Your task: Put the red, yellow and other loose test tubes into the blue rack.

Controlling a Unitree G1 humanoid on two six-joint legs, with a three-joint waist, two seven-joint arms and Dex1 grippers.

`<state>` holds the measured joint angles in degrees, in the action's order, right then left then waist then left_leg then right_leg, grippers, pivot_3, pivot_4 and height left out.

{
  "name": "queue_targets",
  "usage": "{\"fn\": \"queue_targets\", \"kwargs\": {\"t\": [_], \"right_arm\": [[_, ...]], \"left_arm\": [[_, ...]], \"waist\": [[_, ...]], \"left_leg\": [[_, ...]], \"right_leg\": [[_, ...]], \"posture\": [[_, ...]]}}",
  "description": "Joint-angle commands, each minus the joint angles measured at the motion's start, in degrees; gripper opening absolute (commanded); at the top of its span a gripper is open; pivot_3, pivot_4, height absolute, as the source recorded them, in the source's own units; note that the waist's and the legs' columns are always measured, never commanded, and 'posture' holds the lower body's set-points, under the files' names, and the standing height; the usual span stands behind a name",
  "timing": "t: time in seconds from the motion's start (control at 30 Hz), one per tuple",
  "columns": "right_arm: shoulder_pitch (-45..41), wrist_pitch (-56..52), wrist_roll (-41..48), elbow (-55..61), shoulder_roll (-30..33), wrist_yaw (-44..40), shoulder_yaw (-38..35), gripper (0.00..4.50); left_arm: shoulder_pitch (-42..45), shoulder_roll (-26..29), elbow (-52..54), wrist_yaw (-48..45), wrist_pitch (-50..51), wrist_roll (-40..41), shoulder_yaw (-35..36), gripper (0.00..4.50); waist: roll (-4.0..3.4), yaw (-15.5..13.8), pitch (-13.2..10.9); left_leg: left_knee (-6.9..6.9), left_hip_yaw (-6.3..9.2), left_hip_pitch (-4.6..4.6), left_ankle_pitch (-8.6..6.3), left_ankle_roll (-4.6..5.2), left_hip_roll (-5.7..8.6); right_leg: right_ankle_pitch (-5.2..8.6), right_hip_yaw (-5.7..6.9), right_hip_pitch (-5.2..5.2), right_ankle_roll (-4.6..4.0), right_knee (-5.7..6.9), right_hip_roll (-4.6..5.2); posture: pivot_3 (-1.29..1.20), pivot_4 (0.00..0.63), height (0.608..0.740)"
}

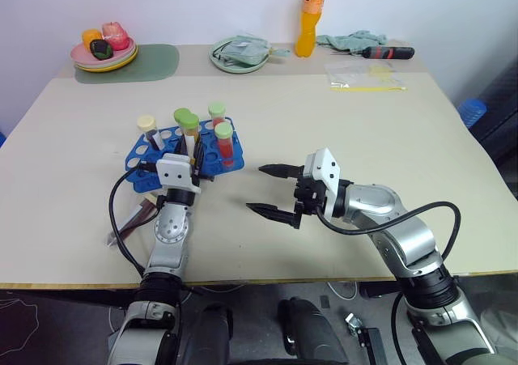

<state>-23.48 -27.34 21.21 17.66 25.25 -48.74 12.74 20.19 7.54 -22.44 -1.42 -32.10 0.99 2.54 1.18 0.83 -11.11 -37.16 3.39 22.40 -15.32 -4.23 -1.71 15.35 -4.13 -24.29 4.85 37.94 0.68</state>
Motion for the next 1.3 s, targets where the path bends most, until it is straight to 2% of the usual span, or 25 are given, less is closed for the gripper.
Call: {"fn": "queue_targets", "kwargs": {"t": [0.03,0.17,0.37,0.43,0.53,0.63,0.7,0.8,0.87,0.9,0.97,1.07,1.17,1.3], "right_arm": [[-0.7,-0.1,1.1,2.4,-0.3,0.0,-0.6,4.28],[-0.7,-0.2,1.3,2.8,-0.4,0.1,-0.4,4.28],[-0.1,-0.7,1.8,3.5,-0.4,0.1,-0.6,4.28],[0.1,-0.8,2.0,3.7,-0.5,0.1,-0.6,4.28],[0.3,-0.8,2.1,3.6,-0.5,0.0,-0.6,4.28],[0.3,-0.8,2.3,3.2,-0.4,-0.5,-0.5,4.28],[0.2,-0.8,2.5,2.9,-0.2,-0.9,-0.4,4.28],[-0.4,-0.4,2.4,2.0,-0.1,-2.0,0.1,4.28],[-1.0,0.2,2.2,1.2,-0.3,-2.8,0.4,4.28],[-1.4,0.4,2.0,0.8,-0.4,-3.1,0.6,4.28],[-2.0,0.9,1.7,0.1,-0.7,-3.6,0.9,4.28],[-2.6,1.4,1.3,-0.6,-1.2,-3.8,1.2,4.28],[-2.4,1.6,1.2,-0.3,-1.2,-3.5,1.3,4.28],[-1.0,1.3,1.1,1.0,-1.1,-2.4,1.0,4.28]], "left_arm": [[0.3,-0.2,0.6,-1.4,-0.4,0.8,0.3,2.22],[-1.5,-0.3,8.3,-2.6,2.4,5.0,1.8,4.22],[-5.6,1.9,31.3,-2.1,15.0,10.0,4.0,4.22],[-7.3,4.6,41.5,-1.3,23.9,13.0,6.2,4.22],[-11.3,10.9,52.4,-2.5,38.0,21.9,10.5,4.22],[-17.8,24.9,59.7,-4.4,60.9,40.1,20.3,4.38],[-21.4,34.5,61.6,-7.1,70.3,44.0,26.7,4.38],[-24.1,43.4,60.7,-6.7,83.5,56.3,35.5,4.38],[-24.6,48.3,59.2,-5.9,91.9,64.5,37.6,4.38],[-24.6,50.7,58.1,-5.3,96.1,68.4,37.3,4.38],[-23.3,54.4,57.5,-5.2,99.7,68.9,34.6,4.38],[-20.1,61.3,54.6,-5.1,105.3,64.3,26.3,4.38],[-16.6,67.3,50.5,-9.0,107.2,59.6,18.3,4.38],[-9.2,70.6,45.7,-15.5,108.4,55.8,8.9,4.38]], "waist": [[0.0,0.0,0.0],[0.0,0.1,0.0],[0.01,0.2,0.0],[0.01,0.3,0.0],[0.0,0.5,0.0],[-0.01,0.9,0.0],[0.03,1.5,0.0],[0.05,1.6,-0.1],[0.05,1.5,-0.1],[0.05,1.6,-0.1],[0.01,1.7,-0.1],[0.01,1.8,-0.1],[-0.01,1.8,-0.1],[0.0,1.8,-0.1]], "left_leg": [[0.0,0.0,0.0,0.0,0.0,0.0],[0.0,0.0,0.0,0.0,0.0,0.0],[-0.01,0.03,-0.01,0.0,0.0,-0.02],[-0.01,0.04,-0.01,0.0,0.0,-0.02],[0.0,0.03,-0.04,0.0,0.0,-0.04],[0.01,0.04,-0.06,0.0,0.0,-0.08],[0.0,0.09,-0.05,0.0,0.01,-0.1],[0.0,0.09,-0.04,-0.01,0.01,-0.09],[0.01,0.09,-0.04,-0.01,0.01,-0.08],[0.02,0.09,-0.04,-0.01,0.01,-0.09],[0.02,0.07,-0.05,-0.01,0.01,-0.09],[0.04,0.09,-0.06,-0.01,0.01,-0.09],[0.08,0.05,-0.06,-0.01,0.01,-0.08],[0.12,0.02,0.0,-0.01,0.0,-0.08]], "right_leg": [[0.0,0.0,0.0,0.0,0.0,0.0],[0.0,0.0,0.0,0.0,0.01,0.0],[0.0,0.0,0.0,0.0,0.05,0.0],[0.0,0.0,0.0,0.0,0.07,0.0],[0.0,0.0,0.0,0.0,0.09,-0.02],[0.02,0.0,0.0,-0.02,0.13,-0.05],[0.03,0.04,-0.01,-0.03,0.17,-0.06],[0.04,0.07,-0.01,-0.04,0.13,-0.06],[0.05,0.07,0.0,-0.04,0.1,-0.05],[0.05,0.08,0.0,-0.04,0.09,-0.05],[0.05,0.07,0.0,-0.04,0.09,-0.05],[0.05,0.07,-0.04,-0.06,0.12,-0.1],[0.06,0.05,-0.07,-0.07,0.1,-0.09],[0.07,0.05,-0.15,-0.08,0.08,-0.08]], "posture": [[0.0,0.15,0.74],[0.0,0.15,0.74],[0.0,0.15,0.74],[0.0,0.15,0.74],[0.0,0.15,0.74],[0.0,0.15,0.74],[0.0,0.15,0.74],[0.0,0.15,0.74],[0.0,0.15,0.74],[0.0,0.15,0.74],[0.0,0.15,0.74],[0.0,0.15,0.74],[0.0,0.15,0.74],[0.0,0.15,0.74]]}}
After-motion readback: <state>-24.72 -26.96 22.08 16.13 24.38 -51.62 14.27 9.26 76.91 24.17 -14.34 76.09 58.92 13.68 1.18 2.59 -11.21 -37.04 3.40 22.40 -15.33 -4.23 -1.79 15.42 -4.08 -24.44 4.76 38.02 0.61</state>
